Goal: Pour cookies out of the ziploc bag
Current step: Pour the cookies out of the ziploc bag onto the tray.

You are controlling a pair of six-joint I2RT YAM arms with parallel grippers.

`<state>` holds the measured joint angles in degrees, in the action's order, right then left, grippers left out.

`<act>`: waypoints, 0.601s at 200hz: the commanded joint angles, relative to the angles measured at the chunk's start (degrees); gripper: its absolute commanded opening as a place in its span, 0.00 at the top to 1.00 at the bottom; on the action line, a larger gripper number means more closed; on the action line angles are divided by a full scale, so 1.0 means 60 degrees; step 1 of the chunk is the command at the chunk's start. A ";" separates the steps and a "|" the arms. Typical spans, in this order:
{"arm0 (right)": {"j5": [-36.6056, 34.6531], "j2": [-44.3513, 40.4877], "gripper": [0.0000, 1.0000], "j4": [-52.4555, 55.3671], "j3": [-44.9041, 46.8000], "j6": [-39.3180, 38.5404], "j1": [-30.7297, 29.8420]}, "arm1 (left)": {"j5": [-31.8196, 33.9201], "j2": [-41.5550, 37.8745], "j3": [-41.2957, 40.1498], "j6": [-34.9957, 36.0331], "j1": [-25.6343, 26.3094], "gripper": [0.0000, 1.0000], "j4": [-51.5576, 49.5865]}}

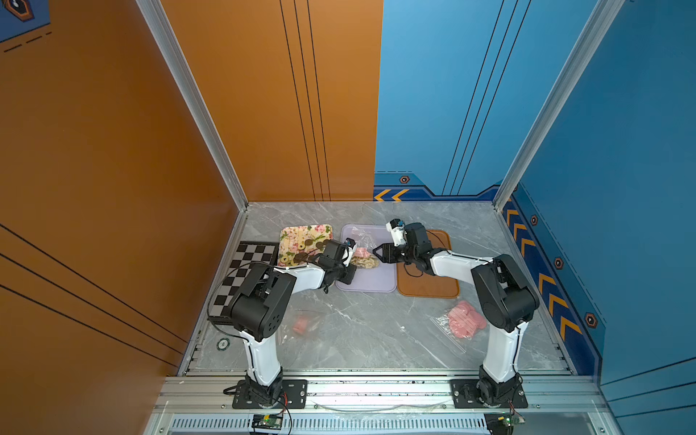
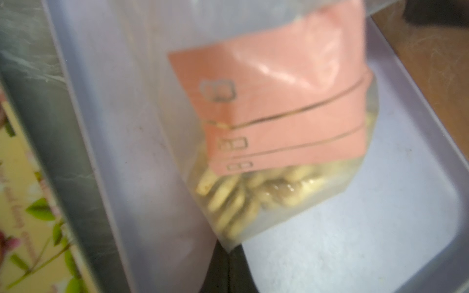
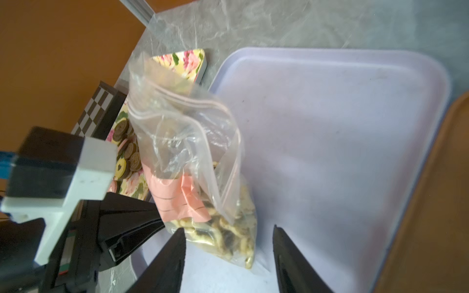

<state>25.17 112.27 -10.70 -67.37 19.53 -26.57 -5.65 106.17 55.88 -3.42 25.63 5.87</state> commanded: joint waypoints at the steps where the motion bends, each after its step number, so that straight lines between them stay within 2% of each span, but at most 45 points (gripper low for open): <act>1: -0.0313 0.0258 0.44 0.1037 -0.0211 -0.0691 -0.0093 | 0.0448 -0.0077 -0.0126 -0.0348 -0.0180 1.00 0.0020; 34: -0.0576 0.0288 0.45 0.1031 -0.0099 -0.0742 -0.0112 | 0.0713 -0.0015 -0.0125 -0.0488 -0.0286 1.00 0.0018; 48: -0.0298 0.0391 0.47 0.0932 -0.0063 -0.0708 -0.0109 | 0.0673 0.0019 -0.0115 -0.0511 -0.0342 1.00 0.0016; 71: 0.0109 0.0685 0.61 0.1145 -0.0338 -0.0744 -0.0197 | 0.0639 0.0055 -0.0099 -0.0523 -0.0346 1.00 0.0014; 120: 0.0449 0.1034 0.61 0.1754 -0.0787 -0.1008 -0.0351 | 0.0633 0.0133 -0.0035 -0.0538 -0.0375 1.00 0.0018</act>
<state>26.09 117.54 -4.23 -69.95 15.18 -28.08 -2.98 106.19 55.88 -5.91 23.99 6.04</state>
